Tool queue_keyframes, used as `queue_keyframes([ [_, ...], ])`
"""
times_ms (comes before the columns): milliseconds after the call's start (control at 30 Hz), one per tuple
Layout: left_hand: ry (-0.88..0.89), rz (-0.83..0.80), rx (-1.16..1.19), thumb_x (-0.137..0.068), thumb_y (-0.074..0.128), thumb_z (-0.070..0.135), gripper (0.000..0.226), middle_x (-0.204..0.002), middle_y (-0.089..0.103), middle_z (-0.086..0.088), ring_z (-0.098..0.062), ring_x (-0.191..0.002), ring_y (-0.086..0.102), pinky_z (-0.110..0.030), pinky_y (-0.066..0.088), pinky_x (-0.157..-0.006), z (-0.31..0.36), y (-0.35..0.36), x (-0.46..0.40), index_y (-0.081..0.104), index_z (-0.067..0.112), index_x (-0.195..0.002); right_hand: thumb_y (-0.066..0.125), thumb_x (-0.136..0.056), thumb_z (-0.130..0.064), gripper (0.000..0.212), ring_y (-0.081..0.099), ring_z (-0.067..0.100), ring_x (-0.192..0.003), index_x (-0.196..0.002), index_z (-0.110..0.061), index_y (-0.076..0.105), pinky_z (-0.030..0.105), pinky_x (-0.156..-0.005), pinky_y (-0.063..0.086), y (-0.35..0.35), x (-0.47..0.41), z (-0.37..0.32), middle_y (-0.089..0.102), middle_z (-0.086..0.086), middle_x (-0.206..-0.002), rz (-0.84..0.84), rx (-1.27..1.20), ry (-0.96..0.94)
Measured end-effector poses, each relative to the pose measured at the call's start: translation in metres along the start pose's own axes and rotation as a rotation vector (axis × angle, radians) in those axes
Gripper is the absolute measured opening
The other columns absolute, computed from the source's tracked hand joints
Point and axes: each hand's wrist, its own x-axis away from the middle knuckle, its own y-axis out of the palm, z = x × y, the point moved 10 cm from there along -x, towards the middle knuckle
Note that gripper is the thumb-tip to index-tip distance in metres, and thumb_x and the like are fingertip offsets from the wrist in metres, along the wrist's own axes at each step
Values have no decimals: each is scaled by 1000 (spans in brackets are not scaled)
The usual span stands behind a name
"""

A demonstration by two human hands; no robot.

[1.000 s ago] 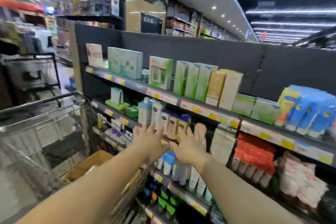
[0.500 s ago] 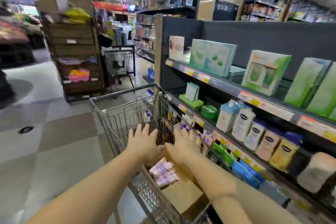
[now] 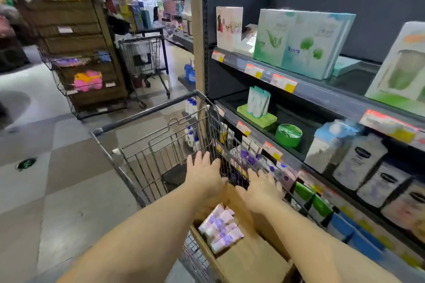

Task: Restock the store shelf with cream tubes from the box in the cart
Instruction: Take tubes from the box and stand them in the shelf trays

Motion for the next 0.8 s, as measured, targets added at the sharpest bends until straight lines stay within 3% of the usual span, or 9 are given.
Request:
queue_keyframes([
  [200, 197, -143, -31, -95, 43, 56, 69, -163, 10, -12, -35, -150, 2, -57, 0, -119, 37, 55, -94, 27, 20, -152, 46, -90, -60, 72, 20, 30, -145, -151, -27, 26, 48, -118, 19, 34, -53, 64, 28, 4, -157, -45, -51, 261],
  [333, 372, -260, -94, -92, 47, 50, 66, -162, 14, -13, -35, -149, 5, -56, 2, -118, 35, 116, -153, 29, 22, -150, 50, -89, -60, 63, 37, 29, -136, -142, -27, 39, 42, -111, 33, 85, -71, 88, 45, 3, -146, -83, -148, 455],
  [467, 524, -309, -196, -90, 45, 59, 71, -159, 23, -12, -33, -147, 15, -52, 13, -117, 22, 165, -183, 31, 23, -149, 53, -90, -51, 58, 47, 29, -128, -141, -25, 42, 38, -103, 42, 164, -85, 82, 55, 4, -135, -187, -302, 594],
  [633, 604, -425, -209, -96, 37, 55, 65, -162, 14, -10, -33, -149, 6, -51, 5, -120, -5, 235, -203, 26, 24, -152, 52, -88, -47, 36, 60, 27, -110, -117, -27, 57, 32, -87, 50, 277, -110, 56, 65, 2, -121, -261, -554, 736],
  [800, 643, -479, -187, -95, 33, 55, 67, -164, 4, -11, -32, -151, -2, -49, 0, -120, -24, 298, -219, 20, 26, -153, 57, -87, -44, 44, 62, 32, -107, -124, -22, 46, 33, -79, 49, 374, -134, 43, 63, 10, -119, -307, -663, 849],
])
